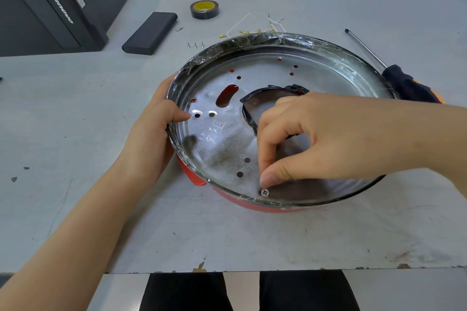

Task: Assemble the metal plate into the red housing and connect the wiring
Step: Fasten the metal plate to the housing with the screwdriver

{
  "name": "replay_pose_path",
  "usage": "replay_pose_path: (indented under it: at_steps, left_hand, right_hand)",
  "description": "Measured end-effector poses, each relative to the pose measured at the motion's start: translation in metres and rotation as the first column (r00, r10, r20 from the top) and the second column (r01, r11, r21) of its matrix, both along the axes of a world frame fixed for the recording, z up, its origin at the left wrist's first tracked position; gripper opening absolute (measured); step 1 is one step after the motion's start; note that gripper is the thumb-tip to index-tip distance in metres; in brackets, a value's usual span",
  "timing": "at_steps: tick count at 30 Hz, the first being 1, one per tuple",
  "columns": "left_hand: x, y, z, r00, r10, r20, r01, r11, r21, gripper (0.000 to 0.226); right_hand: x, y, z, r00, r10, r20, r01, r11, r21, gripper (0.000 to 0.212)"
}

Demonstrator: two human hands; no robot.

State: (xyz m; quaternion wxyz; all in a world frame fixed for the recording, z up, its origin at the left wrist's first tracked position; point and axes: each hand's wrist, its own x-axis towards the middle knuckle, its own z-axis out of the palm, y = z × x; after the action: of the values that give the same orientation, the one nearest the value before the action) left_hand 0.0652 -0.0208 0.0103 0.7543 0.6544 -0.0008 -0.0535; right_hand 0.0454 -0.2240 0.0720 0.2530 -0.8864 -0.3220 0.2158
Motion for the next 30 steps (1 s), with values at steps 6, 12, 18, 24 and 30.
replay_pose_path:
  at_steps: [6,12,18,24,30]
  left_hand:
    - [0.0007,0.0012,-0.0015,1.000,-0.014,0.004,0.014,1.000,0.005,0.062]
    - [0.0016,0.0014,-0.0023,1.000,-0.013,0.006,0.013,1.000,-0.001,0.061]
    - [0.0015,0.0022,-0.0024,1.000,-0.012,0.017,0.012,1.000,0.006,0.060]
    - [0.0017,0.0026,-0.0020,1.000,-0.005,0.008,0.005,1.000,0.003,0.059]
    - [0.0017,0.0016,-0.0026,1.000,-0.003,0.016,0.003,1.000,0.020,0.057]
  right_hand:
    - [-0.0013,0.0001,-0.0009,1.000,-0.004,0.009,0.004,1.000,-0.030,0.020]
    - [-0.0023,0.0011,-0.0010,0.999,-0.003,0.032,0.004,0.999,-0.039,0.024]
    - [-0.0026,0.0024,-0.0016,0.999,-0.002,0.053,0.005,0.999,-0.054,0.025]
    - [-0.0030,-0.0002,0.0010,1.000,-0.012,0.014,0.013,0.999,-0.047,0.024]
    - [-0.0030,0.0009,-0.0003,0.999,0.002,0.045,0.001,0.998,-0.058,0.021]
